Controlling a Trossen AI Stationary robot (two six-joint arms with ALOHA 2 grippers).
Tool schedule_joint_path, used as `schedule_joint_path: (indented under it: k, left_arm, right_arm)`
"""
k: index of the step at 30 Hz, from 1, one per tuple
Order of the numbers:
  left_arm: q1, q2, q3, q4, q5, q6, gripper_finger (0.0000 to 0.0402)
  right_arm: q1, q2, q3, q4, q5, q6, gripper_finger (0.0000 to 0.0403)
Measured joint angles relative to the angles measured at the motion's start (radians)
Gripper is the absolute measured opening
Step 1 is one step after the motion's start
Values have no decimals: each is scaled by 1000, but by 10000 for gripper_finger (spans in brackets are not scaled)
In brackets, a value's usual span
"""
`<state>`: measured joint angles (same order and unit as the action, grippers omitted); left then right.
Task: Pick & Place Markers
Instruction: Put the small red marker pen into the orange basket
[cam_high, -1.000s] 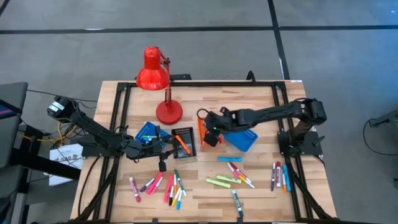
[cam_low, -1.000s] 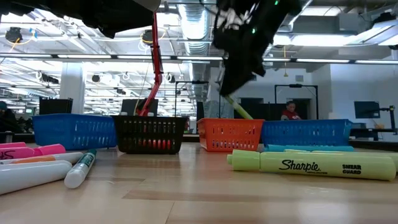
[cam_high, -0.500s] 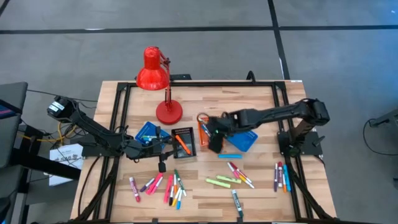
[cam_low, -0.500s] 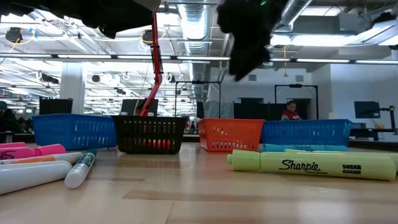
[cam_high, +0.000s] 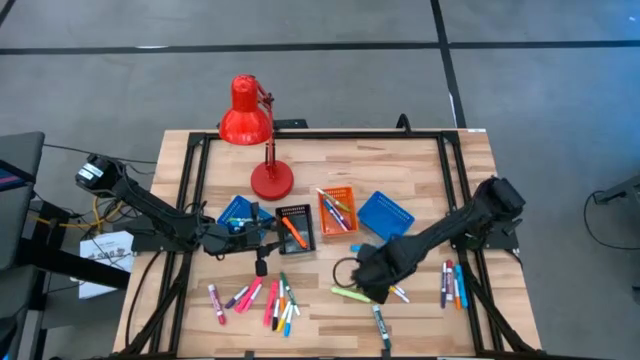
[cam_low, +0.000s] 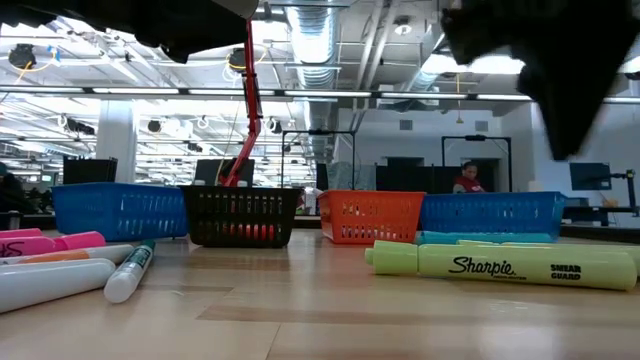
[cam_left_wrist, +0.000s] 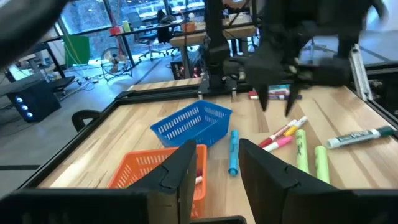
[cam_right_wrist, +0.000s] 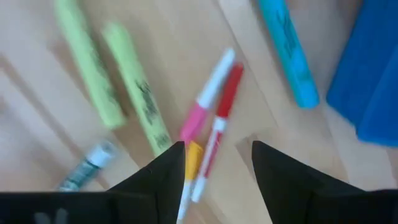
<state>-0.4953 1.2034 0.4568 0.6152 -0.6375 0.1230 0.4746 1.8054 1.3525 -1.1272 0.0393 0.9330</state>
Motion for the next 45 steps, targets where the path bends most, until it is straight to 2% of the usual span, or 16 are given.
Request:
schedule_joint_path:
  k: [5, 10, 23, 28, 33, 40, 42, 45]
  left_arm:
    - [22, 0, 0, 14, 0, -1, 118]
    - [26, 0, 0, 14, 0, -1, 118]
    - [26, 0, 0, 13, 3, -8, 118]
    - [25, 0, 0, 13, 26, -8, 118]
    - [25, 0, 0, 13, 32, -9, 118]
    - [25, 0, 0, 14, 32, -8, 118]
    - [25, 0, 0, 14, 33, -8, 118]
    - [26, 0, 0, 14, 33, -6, 118]
  right_arm:
    - [7, 87, 0, -26, -86, 3, 175]
    - [-26, 153, -1, -52, -96, -10, 175]
    - [-65, 181, -2, -9, -126, -51, 175]
    - [-63, 198, -58, 39, -149, -32, 168]
    - [-72, 203, -86, 75, -157, -43, 129]
    - [-105, 156, -93, 127, -167, -53, 25]
    - [-119, 117, -91, 100, -146, -56, 15]
    - [-142, 31, -89, 89, -105, -76, 31]
